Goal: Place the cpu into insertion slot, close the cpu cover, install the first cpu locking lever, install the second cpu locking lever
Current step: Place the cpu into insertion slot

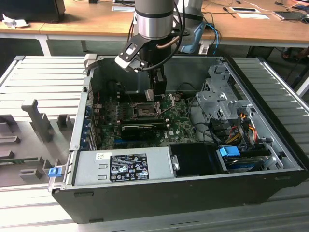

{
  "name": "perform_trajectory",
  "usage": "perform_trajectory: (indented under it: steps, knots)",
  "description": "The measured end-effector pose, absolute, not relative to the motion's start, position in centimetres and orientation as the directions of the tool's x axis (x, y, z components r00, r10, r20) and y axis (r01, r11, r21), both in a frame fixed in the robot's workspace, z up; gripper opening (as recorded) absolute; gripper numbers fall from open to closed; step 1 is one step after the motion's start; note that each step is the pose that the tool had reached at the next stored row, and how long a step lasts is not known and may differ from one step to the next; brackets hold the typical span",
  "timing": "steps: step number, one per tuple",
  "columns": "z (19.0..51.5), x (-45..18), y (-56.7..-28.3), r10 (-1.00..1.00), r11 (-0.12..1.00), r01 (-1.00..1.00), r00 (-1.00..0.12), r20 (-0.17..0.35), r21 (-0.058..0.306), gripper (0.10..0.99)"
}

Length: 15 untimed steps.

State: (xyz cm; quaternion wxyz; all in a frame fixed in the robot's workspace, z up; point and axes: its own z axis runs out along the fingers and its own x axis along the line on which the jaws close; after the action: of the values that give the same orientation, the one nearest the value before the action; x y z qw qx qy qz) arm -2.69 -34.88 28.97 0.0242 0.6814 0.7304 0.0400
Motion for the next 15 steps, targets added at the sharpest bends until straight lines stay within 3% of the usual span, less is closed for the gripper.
perform_trajectory:
  steps: [15]
  knots:
    - [27.0, -2.7, -34.9, 0.999, 0.044, 0.995, -0.046, 0.019, 0.091, 0.529]
